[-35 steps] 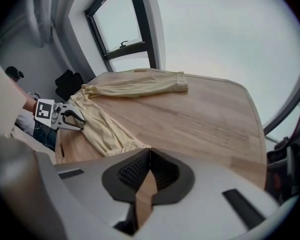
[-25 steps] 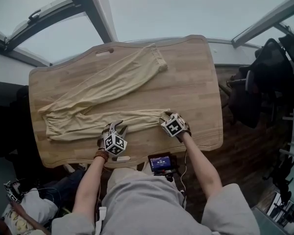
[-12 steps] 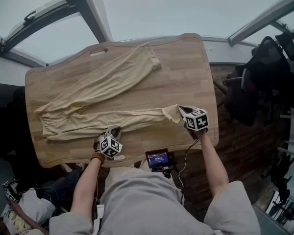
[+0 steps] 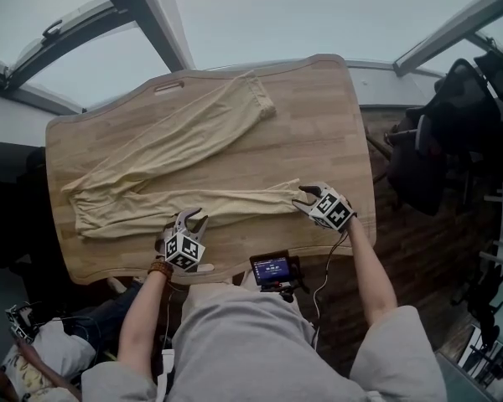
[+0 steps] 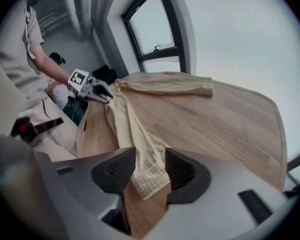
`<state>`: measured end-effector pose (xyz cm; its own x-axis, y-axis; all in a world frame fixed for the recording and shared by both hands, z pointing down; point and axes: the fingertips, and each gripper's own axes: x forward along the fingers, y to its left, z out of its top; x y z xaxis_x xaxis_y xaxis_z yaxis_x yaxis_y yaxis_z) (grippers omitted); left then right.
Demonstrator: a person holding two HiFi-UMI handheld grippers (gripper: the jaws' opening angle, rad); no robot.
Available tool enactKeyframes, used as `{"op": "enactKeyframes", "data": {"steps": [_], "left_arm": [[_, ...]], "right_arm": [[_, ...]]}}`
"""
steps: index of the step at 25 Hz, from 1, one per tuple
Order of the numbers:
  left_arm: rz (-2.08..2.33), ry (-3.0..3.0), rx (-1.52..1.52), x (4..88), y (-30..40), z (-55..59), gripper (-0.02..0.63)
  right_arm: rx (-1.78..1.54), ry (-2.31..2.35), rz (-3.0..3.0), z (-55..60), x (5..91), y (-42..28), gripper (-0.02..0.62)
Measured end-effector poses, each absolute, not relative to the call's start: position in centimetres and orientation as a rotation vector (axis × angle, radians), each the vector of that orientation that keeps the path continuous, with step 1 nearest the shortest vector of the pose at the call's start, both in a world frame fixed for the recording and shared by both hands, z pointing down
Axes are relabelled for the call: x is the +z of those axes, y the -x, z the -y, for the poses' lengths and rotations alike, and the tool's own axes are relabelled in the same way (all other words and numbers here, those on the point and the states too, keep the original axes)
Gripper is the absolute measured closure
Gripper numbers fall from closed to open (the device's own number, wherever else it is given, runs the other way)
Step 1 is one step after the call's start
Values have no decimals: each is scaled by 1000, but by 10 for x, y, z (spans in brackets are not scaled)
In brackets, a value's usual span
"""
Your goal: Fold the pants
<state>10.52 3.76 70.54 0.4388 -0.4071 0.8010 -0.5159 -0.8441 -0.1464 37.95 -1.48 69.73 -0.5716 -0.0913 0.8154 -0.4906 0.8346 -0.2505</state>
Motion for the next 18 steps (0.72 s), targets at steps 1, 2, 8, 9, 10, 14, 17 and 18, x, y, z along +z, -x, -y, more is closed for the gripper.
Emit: {"op": "enactKeyframes", "data": {"steps": [1,2,8,9,10,14,17,18], "left_arm": [[808,-2564,1404,707,-107,-30,495],[786,-2567,1431,709,-109,-25,494],[741,-2585,1424,713,-123,-35,491],[736,-2586,1441,716,-122,-45,491],[732,-2585,1467,720,-120,-55,491],[765,-2561,1495,725,-109,-70,488],[807,-2635,1482,707,-110,-39,483],[799,-2679,1483,699,-115,-26,477]], "right_arm": [[542,-385,2090,12,708,-376,410],[515,-352,2047,10,718,-377,408],[412,-251,1943,1,746,-384,429],[392,-231,1932,-1,746,-385,444],[365,-200,1919,-4,745,-385,494],[274,-10,1898,-28,725,-388,575],[232,69,1964,-38,690,-381,578],[218,91,1994,-41,676,-378,578]]}}
